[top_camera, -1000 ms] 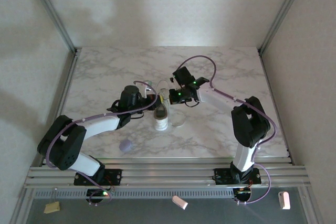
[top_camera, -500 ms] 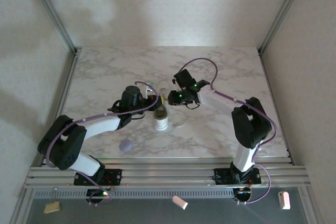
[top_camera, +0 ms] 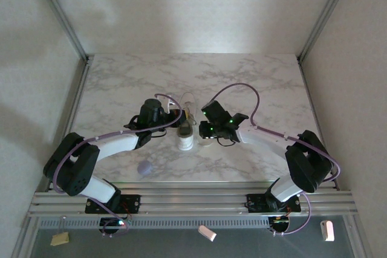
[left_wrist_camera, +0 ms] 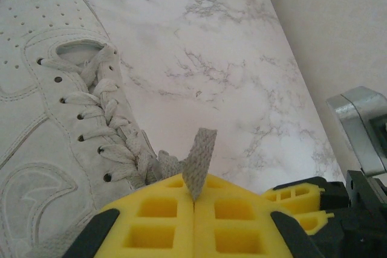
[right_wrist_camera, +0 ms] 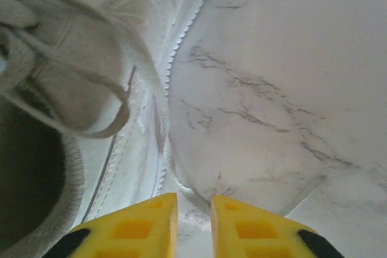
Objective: Tie the shoes
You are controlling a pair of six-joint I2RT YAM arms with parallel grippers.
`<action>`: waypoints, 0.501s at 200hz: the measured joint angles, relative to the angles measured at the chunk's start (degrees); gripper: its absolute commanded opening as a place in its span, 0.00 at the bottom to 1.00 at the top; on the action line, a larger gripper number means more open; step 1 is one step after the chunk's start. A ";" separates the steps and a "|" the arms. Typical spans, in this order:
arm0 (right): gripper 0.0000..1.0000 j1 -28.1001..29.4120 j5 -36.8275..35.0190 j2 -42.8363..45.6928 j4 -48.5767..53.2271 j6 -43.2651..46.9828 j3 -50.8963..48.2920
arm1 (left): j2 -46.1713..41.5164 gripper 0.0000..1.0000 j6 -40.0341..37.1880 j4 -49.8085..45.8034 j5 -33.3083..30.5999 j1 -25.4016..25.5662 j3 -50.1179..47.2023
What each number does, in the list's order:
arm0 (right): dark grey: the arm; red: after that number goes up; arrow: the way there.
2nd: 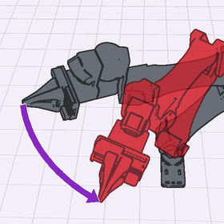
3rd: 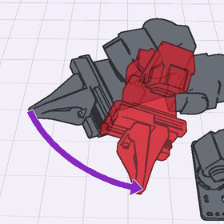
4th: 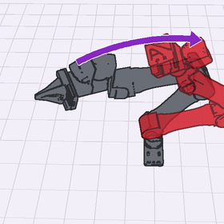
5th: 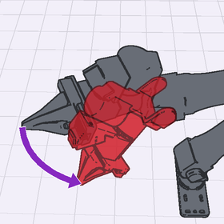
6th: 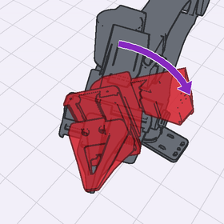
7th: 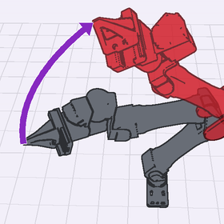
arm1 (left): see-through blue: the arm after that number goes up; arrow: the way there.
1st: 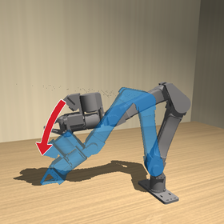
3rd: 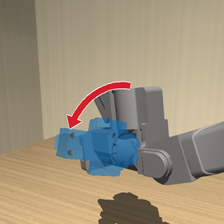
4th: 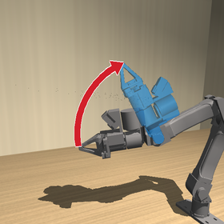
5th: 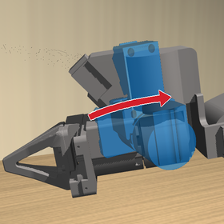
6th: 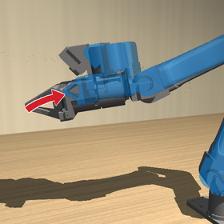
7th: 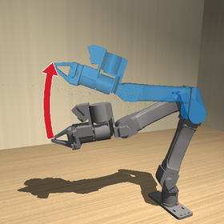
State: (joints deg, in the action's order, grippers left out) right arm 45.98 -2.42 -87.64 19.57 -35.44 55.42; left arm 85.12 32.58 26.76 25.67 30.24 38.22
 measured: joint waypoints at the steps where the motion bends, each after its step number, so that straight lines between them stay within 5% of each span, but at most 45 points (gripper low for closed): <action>1: 0.20 -0.02 -0.02 0.00 -0.07 0.00 0.00 | 0.00 0.00 0.00 0.00 0.00 0.00 0.00; 32: 0.11 0.20 -0.70 0.15 -2.49 -1.22 0.04 | 0.00 0.00 0.00 0.00 -0.02 0.00 0.00; 100: 0.07 6.12 -1.49 -4.50 -8.13 -5.38 -1.14 | 0.00 0.00 0.00 -0.11 -0.24 0.00 0.70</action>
State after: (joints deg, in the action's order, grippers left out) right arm 52.10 -3.90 -92.14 11.44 -40.82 54.28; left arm 85.12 32.58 26.65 25.43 30.24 38.92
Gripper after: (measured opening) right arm 0.077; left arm 0.038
